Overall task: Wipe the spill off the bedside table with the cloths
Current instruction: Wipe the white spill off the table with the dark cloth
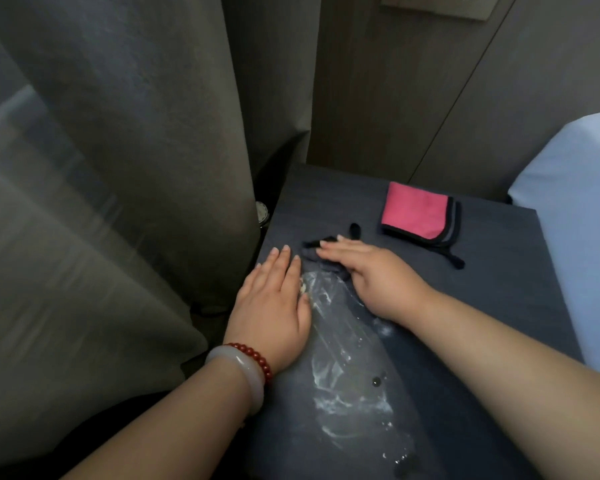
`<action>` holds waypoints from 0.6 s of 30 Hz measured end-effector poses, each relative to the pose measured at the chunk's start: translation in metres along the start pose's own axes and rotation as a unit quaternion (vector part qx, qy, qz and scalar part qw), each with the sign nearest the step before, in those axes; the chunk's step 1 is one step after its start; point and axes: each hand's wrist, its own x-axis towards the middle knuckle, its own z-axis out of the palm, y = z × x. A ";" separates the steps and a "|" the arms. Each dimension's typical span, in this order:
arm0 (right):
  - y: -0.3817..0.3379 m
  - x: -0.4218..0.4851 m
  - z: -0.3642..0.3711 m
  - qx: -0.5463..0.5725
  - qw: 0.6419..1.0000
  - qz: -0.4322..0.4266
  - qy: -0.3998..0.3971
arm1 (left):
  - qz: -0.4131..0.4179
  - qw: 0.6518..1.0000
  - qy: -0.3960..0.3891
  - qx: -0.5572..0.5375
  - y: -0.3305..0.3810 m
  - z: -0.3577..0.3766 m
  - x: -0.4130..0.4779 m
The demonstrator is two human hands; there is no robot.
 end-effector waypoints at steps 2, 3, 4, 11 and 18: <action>-0.002 -0.039 0.003 -0.006 1.000 0.022 0.012 | 0.000 1.000 -0.001 -0.001 0.001 -0.001 0.000; -0.003 -0.054 0.004 -0.009 0.999 0.029 0.018 | -0.001 1.000 -0.001 0.001 0.001 -0.002 0.000; -0.003 -0.066 0.005 -0.011 0.999 0.035 0.023 | -0.002 1.000 -0.002 0.003 0.002 -0.002 -0.001; 0.016 -0.070 0.002 -0.019 0.982 0.134 0.135 | -0.011 0.999 -0.031 0.005 0.003 -0.005 0.000; 0.021 -0.127 0.008 -0.062 0.955 0.224 0.183 | 0.087 0.996 0.031 -0.017 0.047 -0.011 0.045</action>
